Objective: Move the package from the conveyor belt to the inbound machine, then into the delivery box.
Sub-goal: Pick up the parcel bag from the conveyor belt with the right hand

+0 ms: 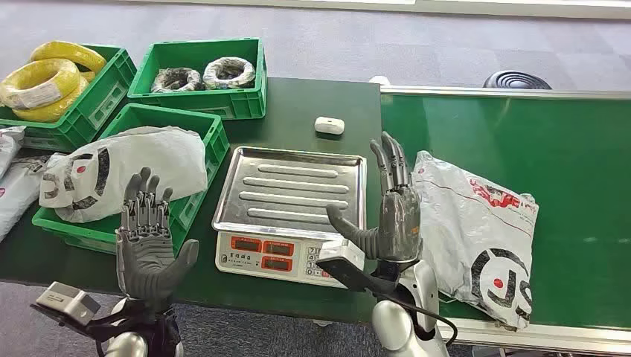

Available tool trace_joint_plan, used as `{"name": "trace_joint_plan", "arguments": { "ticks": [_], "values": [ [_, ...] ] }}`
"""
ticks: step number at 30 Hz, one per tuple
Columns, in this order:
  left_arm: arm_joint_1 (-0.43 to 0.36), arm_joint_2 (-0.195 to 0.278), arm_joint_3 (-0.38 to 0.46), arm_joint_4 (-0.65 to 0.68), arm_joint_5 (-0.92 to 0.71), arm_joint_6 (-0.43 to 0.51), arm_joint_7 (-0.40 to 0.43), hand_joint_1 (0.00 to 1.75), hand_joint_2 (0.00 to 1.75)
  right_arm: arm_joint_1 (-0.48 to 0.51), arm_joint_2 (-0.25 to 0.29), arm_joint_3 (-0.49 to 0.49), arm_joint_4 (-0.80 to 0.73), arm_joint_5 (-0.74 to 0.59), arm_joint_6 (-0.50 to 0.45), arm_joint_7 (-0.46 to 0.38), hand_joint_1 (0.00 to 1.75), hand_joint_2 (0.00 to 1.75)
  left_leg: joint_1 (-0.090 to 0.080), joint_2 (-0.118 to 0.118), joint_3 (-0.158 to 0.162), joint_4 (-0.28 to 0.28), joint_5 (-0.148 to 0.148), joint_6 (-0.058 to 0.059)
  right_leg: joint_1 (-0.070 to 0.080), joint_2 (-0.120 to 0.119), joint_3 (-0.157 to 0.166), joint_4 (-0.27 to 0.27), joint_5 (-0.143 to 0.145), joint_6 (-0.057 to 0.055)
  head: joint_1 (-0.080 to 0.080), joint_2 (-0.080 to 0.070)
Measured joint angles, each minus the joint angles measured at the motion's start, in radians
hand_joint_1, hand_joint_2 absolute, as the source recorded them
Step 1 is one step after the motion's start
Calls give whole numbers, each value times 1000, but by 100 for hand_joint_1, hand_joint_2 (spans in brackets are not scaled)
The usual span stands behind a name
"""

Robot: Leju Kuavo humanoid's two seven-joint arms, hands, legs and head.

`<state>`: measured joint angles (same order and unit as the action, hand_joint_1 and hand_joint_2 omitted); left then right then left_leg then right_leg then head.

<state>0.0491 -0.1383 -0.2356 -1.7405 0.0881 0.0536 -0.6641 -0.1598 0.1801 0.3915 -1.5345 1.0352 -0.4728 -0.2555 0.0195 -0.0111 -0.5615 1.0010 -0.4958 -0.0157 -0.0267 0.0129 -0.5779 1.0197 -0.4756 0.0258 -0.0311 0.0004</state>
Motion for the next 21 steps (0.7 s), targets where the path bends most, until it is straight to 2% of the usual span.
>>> {"name": "trace_joint_plan", "arguments": {
  "ticks": [2,7,11,18,21],
  "values": [
    [0,-1,2,1,0,-2,0,0,175,-9,-3,-19,6,37,-3,34,0,175,0,0,0,0,0,0,0,0,0,0,0,0,0,0],
    [-1,-7,11,3,0,-14,1,0,175,-53,-22,-146,46,105,6,101,0,175,0,0,0,0,0,0,0,0,1,0,0,0,0,0],
    [-6,-10,17,7,5,-27,0,0,175,-99,-46,-242,128,224,36,202,0,175,0,0,1,0,0,0,0,0,1,0,1,0,0,0],
    [-39,-10,17,47,36,-39,-13,0,175,-310,-185,-499,566,446,-30,346,0,175,-1,-4,1,3,1,1,-1,-3,3,0,1,1,0,0],
    [-60,-9,14,58,43,-36,-13,0,175,-367,-228,-578,724,463,-17,355,0,175,-1,-3,0,3,1,1,-1,-2,3,0,1,1,0,0]
  ]
}}
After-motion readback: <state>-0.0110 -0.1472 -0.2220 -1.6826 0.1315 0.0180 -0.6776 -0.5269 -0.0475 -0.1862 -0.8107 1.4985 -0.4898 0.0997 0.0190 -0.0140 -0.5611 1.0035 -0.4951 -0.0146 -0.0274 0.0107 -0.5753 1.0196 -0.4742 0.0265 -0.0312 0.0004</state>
